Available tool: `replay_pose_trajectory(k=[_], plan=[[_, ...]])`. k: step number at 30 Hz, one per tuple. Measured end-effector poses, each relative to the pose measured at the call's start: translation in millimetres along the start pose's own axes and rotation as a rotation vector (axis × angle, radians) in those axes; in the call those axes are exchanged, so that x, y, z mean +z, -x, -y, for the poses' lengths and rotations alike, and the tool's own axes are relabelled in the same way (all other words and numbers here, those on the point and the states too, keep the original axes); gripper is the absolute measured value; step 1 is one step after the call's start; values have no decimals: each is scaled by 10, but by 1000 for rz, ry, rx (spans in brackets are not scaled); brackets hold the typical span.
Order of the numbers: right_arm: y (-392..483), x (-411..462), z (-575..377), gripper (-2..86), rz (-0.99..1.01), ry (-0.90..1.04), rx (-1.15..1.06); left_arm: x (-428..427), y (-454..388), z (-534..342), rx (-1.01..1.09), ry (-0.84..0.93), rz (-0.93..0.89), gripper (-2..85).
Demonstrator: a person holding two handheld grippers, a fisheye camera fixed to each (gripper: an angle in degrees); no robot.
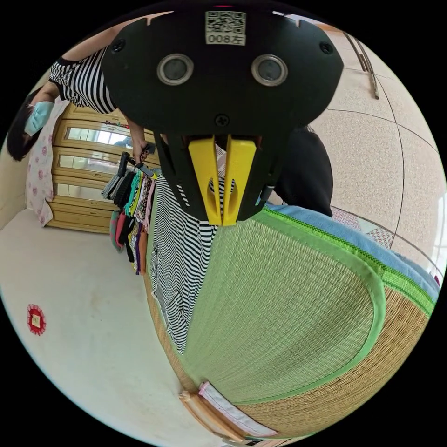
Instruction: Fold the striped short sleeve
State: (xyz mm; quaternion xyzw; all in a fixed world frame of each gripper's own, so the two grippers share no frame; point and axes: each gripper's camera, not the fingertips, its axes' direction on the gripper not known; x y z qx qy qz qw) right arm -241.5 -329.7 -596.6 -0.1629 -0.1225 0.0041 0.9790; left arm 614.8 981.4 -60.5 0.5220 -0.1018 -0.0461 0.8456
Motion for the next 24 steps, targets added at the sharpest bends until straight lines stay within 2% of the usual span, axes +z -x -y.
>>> replay_pose_trajectory(k=[8,11,13,18,24], plan=[[-133,149,-109,14,47,13,59,-195,-56,-155,83,-15,67,17],[-132,176,-122,26,45,14,70,-62,-281,-155,181,40,102,49],[-135,207,-126,35,52,19,83,117,-449,-132,231,101,213,63],[-100,254,-149,55,60,34,83,300,-546,-87,253,160,321,23],[-90,313,-211,64,63,47,86,-94,-399,-187,209,53,117,8]])
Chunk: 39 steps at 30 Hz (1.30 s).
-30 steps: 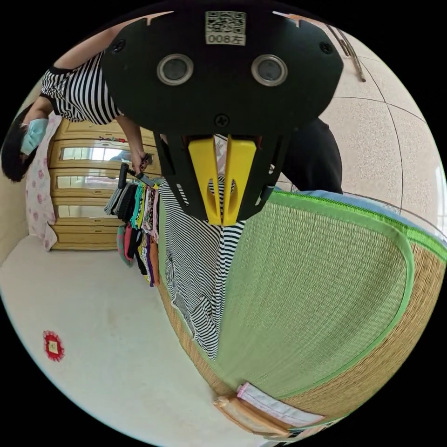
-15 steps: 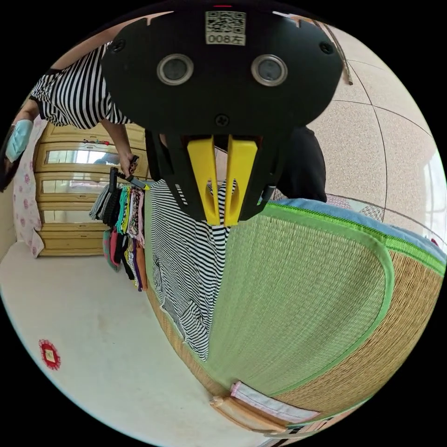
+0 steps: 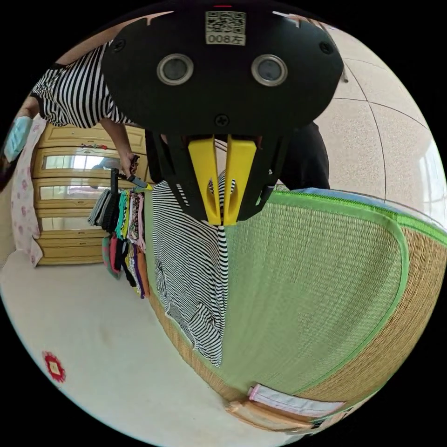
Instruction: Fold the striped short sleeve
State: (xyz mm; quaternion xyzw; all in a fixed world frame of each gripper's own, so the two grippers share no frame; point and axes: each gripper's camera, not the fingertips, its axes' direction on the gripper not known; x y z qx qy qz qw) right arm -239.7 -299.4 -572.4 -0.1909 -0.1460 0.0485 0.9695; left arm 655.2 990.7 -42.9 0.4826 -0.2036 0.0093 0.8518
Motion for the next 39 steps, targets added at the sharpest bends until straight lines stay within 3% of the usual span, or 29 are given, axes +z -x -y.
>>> replay_pose_trajectory(k=[6,20,25,39], plan=[[97,144,-45,72,-23,39,-3,-66,608,-255,-212,-64,-167,10],[140,424,-101,82,9,79,2,-167,200,-402,-124,0,-103,66],[209,516,-70,82,11,89,-21,29,-93,-468,-85,123,-4,80],[292,668,-181,82,25,98,-19,250,-582,-171,-12,262,350,82]])
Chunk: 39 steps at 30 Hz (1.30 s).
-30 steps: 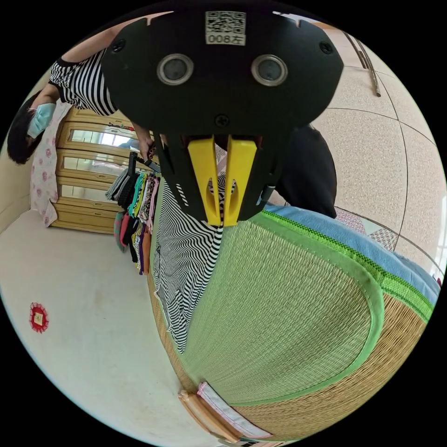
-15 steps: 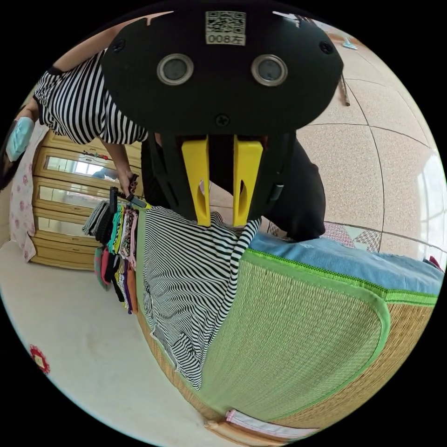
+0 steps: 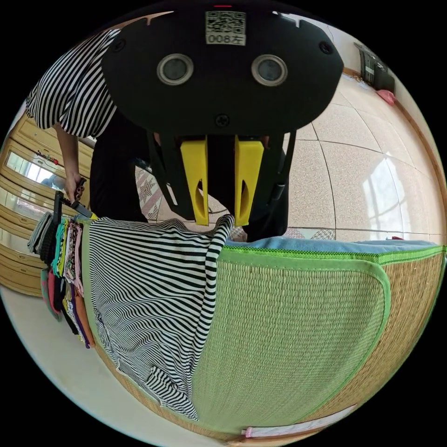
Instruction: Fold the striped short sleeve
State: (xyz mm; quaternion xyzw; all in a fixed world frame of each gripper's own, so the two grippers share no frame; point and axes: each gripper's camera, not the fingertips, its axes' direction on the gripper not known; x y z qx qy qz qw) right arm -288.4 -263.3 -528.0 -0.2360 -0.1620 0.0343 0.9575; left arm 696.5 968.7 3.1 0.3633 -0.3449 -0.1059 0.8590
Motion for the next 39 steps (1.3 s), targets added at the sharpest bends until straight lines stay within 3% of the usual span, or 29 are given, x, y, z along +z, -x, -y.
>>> replay_pose_trajectory(k=[8,22,39], plan=[[21,64,-51,82,4,1,1,-27,-75,114,45,52,70,19],[-183,164,-236,97,55,-19,-37,-1077,118,-411,189,-215,-400,7],[-354,571,1,117,121,22,-115,-1223,598,-597,89,-239,-479,6]])
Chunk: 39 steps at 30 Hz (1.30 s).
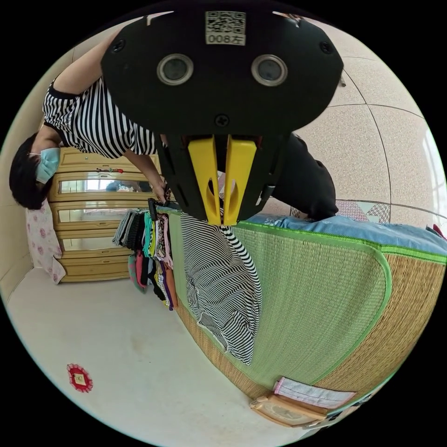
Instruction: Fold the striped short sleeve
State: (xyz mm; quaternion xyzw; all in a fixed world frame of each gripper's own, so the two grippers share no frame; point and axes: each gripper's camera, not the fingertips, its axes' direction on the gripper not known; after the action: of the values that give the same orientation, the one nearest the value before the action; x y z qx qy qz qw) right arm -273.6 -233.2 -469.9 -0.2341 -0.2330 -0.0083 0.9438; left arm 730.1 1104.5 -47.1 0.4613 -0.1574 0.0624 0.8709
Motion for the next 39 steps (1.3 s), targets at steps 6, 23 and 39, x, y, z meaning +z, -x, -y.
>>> replay_pose_trajectory(k=[6,23,39], plan=[[-52,117,21,111,18,52,-46,-148,43,-19,-7,-27,18,6],[-439,249,84,29,180,58,-73,-211,242,-73,-48,-36,-14,7],[-677,-1413,-505,6,297,-76,-208,-130,359,-394,-18,-8,-119,5]])
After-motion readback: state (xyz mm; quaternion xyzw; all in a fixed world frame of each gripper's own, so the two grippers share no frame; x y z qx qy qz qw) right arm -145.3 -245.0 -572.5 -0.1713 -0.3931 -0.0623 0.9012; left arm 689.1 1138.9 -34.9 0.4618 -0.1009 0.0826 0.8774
